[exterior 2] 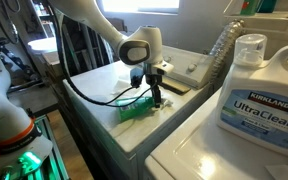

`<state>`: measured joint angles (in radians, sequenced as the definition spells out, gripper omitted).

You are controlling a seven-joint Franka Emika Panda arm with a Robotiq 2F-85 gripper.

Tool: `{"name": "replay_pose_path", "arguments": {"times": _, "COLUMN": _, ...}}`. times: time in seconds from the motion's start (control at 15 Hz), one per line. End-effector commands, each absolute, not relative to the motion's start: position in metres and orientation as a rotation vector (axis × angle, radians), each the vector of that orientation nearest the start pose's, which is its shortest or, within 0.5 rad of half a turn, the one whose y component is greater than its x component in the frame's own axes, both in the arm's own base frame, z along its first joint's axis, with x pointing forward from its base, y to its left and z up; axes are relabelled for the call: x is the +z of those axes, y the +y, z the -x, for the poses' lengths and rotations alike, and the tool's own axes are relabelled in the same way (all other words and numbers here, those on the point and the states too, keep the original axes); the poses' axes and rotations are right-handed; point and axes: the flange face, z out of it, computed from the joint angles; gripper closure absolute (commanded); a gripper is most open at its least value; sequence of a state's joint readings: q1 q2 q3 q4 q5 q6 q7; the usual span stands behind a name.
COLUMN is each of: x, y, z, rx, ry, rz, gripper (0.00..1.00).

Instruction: Set the green bottle upright on the table

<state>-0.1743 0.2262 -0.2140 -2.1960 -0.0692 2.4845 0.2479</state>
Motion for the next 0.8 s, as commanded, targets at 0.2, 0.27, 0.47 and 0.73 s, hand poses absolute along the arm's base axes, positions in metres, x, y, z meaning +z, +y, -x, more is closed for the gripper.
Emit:
{"name": "replay_pose_path", "arguments": {"times": 0.2, "x": 0.282, "y": -0.217, "z": -0.529, "rx": -0.149, "ry": 0.934, "rz": 3.096, "gripper": 0.60}}
{"name": "replay_pose_path", "arguments": {"times": 0.27, "x": 0.284, "y": -0.217, "z": -0.530, "rx": -0.157, "ry": 0.932, "rz": 3.095, "gripper": 0.69}}
{"name": "replay_pose_path", "arguments": {"times": 0.47, "x": 0.294, "y": -0.212, "z": -0.532, "rx": -0.186, "ry": 0.907, "rz": 3.093, "gripper": 0.77}}
{"name": "replay_pose_path", "arguments": {"times": 0.73, "x": 0.311, "y": -0.200, "z": -0.535, "rx": -0.253, "ry": 0.859, "rz": 3.125, "gripper": 0.77}}
